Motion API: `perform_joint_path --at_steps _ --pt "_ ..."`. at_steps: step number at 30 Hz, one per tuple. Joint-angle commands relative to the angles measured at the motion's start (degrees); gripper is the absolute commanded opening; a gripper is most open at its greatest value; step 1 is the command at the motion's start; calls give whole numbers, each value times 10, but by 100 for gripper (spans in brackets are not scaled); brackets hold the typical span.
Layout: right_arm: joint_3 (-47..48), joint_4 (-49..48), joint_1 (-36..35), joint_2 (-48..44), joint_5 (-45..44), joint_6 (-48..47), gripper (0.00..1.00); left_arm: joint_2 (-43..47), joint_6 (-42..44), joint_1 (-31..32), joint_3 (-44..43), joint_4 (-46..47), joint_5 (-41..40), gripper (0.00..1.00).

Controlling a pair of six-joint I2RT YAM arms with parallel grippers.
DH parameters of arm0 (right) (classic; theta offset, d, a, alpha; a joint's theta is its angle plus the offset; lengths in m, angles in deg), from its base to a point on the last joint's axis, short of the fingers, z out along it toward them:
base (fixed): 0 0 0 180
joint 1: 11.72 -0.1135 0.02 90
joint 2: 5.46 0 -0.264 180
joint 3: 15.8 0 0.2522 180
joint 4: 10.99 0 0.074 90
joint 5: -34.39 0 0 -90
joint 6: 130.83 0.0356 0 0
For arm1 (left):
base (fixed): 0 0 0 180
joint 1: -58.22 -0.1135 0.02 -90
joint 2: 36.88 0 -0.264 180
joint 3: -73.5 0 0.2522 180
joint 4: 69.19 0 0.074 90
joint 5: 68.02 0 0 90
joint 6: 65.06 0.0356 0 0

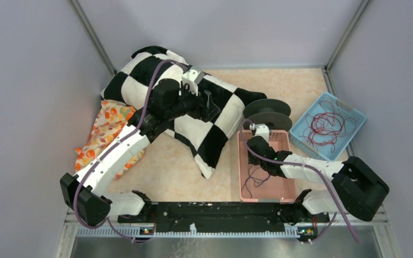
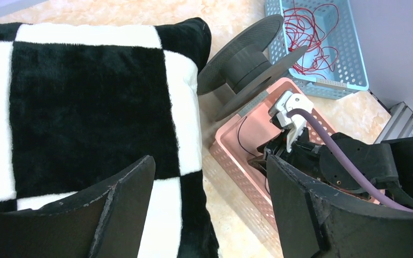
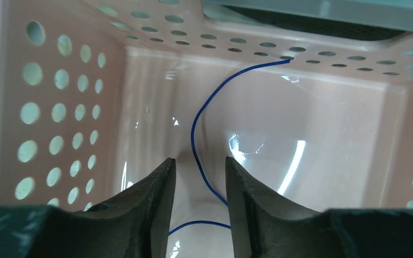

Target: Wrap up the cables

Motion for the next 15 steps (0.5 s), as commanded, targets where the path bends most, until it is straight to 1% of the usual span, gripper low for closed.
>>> perform_joint_path --at_steps 1,5,7,12,14,15 --pt "-10 -46 -3 9 -13 -3 37 25 -19 -2 14 33 -10 82" --pt "-12 -46 -3 -1 -11 -2 35 28 -23 -2 17 37 -10 82" --pt "-13 -46 -3 -2 -12 1 30 28 -26 -2 16 38 -8 82" --pt "-1 -42 -3 26 -17 7 25 28 -42 -3 8 56 -6 82" --pt "21 -18 -3 35 -17 9 0 24 -47 -3 4 61 4 83" --pt "36 16 -3 31 -18 14 0 19 -48 -3 -2 55 9 83"
